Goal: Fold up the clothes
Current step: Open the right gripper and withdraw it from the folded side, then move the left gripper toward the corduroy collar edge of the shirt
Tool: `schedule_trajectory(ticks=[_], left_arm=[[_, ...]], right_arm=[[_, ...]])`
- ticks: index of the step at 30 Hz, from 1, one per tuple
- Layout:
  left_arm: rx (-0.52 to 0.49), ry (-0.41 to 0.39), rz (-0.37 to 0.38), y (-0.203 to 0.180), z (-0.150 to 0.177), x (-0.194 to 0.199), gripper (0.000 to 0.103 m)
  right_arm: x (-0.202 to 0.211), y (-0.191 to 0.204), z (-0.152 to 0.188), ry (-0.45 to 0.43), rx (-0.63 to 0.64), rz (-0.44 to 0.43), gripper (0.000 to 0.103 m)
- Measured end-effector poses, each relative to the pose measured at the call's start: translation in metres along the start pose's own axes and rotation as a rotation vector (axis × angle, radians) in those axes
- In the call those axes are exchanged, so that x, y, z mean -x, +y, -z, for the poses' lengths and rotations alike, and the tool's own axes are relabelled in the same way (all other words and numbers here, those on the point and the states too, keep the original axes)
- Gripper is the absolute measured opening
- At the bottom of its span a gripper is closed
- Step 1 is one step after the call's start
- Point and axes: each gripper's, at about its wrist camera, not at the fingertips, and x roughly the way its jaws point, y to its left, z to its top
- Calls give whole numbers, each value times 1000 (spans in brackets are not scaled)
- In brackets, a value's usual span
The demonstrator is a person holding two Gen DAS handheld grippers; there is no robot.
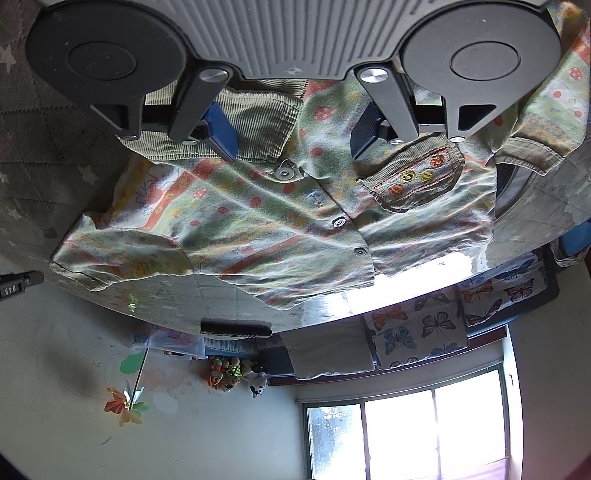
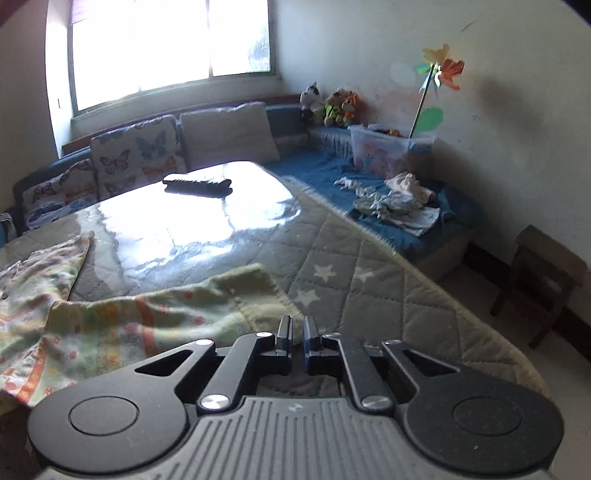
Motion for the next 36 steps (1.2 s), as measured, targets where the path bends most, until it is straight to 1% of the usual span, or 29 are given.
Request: schedule_trajectory(ticks=[3, 5, 8, 10, 11, 12, 16, 21, 23, 26, 28, 29, 32, 34, 36], left_arm=[[0, 0, -4, 0, 0, 0, 72], [1, 1, -6, 0, 0, 0, 72], [4, 3, -9, 0, 0, 0, 73], [6, 4, -8, 0, 0, 0, 73], [7, 4, -6, 0, 0, 0, 73], [10, 5, -4, 1, 0, 0, 73], [18, 8, 0, 2, 0, -1, 74], [24, 10, 1, 3, 1, -1, 75], [25, 11, 1, 3, 1, -1, 75], [26, 11, 1, 3, 1, -1, 75], [28, 10, 1, 4, 1, -1, 75], [30, 11, 1, 4, 1, -1, 75], [44, 13, -7, 6, -1, 2, 75], [61, -10, -19, 12, -3, 12, 75], [84, -38, -35, 22, -6, 22, 75]], right_arm=[[-2, 7, -6, -9, 5, -43, 9], [-13, 15, -9, 15, 10, -88, 11], [-37, 28, -12, 63, 15, -118, 13], [-50, 33, -13, 82, 26, -118, 17], [-56, 35, -14, 85, 35, -117, 25], [-62, 37, -15, 85, 45, -116, 27], [-80, 43, -26, 77, 81, -99, 27], [-100, 47, -35, 57, 146, -59, 31], [-102, 50, -37, 59, 157, -55, 32], [-97, 53, -39, 61, 146, -56, 36], [-88, 55, -37, 52, 125, -90, 43], [-84, 57, -35, 50, 120, -106, 49], [-73, 65, -29, 47, 111, -148, 51], [-68, 72, -25, 46, 112, -174, 56], [-63, 80, -19, 50, 119, -200, 64]])
